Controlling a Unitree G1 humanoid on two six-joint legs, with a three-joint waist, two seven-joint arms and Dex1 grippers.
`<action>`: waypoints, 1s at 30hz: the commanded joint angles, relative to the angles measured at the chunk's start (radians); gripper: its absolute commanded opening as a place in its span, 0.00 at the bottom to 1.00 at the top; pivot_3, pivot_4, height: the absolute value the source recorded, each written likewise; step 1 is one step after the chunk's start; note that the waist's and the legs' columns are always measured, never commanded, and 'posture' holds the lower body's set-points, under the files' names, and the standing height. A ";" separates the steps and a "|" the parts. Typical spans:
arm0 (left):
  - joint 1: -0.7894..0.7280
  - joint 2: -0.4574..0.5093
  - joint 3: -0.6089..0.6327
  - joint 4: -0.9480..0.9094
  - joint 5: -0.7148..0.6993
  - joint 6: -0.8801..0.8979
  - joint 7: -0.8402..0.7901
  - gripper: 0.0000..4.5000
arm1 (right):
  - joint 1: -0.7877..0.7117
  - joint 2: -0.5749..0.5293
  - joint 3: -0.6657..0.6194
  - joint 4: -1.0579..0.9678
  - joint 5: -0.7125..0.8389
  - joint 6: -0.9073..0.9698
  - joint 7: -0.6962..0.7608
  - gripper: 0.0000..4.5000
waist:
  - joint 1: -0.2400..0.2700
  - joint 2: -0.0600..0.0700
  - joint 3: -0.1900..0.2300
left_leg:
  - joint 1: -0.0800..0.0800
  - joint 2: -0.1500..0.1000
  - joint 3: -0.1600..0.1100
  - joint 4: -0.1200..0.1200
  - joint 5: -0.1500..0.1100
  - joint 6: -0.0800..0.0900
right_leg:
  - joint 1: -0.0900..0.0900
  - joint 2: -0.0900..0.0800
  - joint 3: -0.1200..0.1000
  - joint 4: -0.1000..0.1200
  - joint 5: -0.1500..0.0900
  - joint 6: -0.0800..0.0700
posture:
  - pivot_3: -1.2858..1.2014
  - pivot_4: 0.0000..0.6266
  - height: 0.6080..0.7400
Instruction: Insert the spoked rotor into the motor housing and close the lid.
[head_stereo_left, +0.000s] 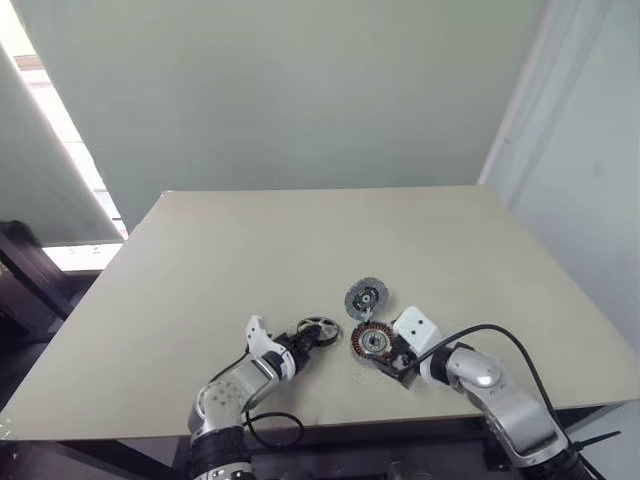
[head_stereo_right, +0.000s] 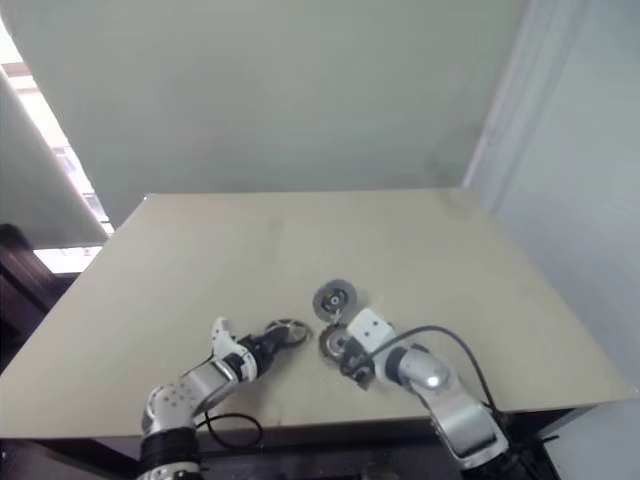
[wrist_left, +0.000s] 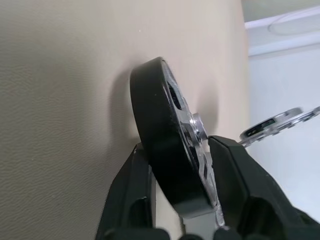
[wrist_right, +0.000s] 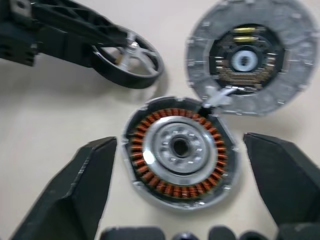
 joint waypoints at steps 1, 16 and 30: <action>-0.001 0.031 0.018 -0.061 -0.065 0.026 -0.017 0.27 | -0.004 0.003 -0.028 -0.052 0.019 -0.001 0.000 0.71 | -0.004 -0.001 0.001 | 0.000 0.000 0.000 0.000 0.000 0.000 | 0.000 0.000 0.000 0.000 0.000 0.000 | 0.52 0.00 1.00; 0.121 0.230 -0.054 -0.230 -0.406 0.378 -0.183 0.27 | 0.015 -0.028 -0.081 -0.034 0.025 0.026 -0.010 0.00 | -0.003 -0.002 0.002 | -0.002 0.000 0.001 -0.005 0.000 0.000 | -0.004 0.000 0.001 -0.001 0.000 0.000 | 0.52 0.00 1.00; 0.012 0.104 -0.280 -0.092 -0.184 0.146 -0.263 0.27 | 0.072 -0.058 -0.100 -0.059 -0.002 0.077 -0.047 0.00 | -0.004 -0.002 0.002 | -0.003 0.000 0.002 -0.005 0.001 -0.001 | -0.005 0.000 0.002 -0.001 -0.001 0.000 | 0.52 0.00 1.00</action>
